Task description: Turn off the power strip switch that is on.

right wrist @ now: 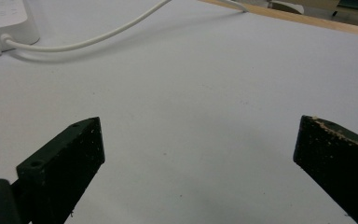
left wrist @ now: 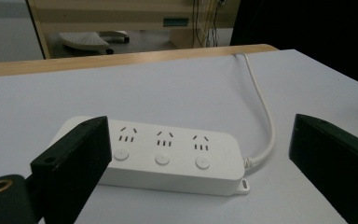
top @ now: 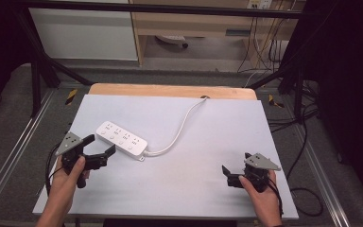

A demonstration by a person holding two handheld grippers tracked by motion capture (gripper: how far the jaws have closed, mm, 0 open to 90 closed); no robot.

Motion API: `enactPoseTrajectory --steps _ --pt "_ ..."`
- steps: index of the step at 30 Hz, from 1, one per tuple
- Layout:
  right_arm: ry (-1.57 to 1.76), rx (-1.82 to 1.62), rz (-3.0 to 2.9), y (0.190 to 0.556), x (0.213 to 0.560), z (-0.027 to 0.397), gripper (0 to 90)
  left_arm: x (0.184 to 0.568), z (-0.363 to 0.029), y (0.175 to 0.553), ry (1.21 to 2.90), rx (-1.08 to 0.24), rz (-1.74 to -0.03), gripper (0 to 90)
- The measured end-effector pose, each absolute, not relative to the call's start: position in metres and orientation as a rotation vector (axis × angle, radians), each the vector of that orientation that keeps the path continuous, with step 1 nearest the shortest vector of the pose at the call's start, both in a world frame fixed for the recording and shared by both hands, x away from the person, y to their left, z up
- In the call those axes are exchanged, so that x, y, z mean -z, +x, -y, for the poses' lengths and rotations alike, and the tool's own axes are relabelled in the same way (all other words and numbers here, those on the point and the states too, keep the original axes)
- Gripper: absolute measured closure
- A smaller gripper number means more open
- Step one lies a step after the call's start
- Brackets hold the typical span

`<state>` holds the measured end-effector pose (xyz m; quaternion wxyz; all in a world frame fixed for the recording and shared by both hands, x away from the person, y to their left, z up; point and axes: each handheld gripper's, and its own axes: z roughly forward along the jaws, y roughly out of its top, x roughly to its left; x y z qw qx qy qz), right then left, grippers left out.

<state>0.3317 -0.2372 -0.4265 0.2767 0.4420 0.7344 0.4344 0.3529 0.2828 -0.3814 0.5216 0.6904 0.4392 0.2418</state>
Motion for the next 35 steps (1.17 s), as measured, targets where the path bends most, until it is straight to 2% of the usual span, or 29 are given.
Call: enactPoseTrajectory --steps 9,21,35 --pt "1.183 -1.161 -1.975 0.332 0.427 0.237 2.3 0.383 -0.294 0.343 1.641 -0.613 -1.054 5.9" --pt "1.179 -1.152 -1.968 0.332 0.427 0.237 2.4 0.399 -0.308 0.331 1.677 -0.594 -1.073 6.2" --pt "1.267 -1.032 -1.955 0.346 0.442 0.243 2.6 0.425 -0.290 0.325 1.808 -0.529 -1.077 6.4"
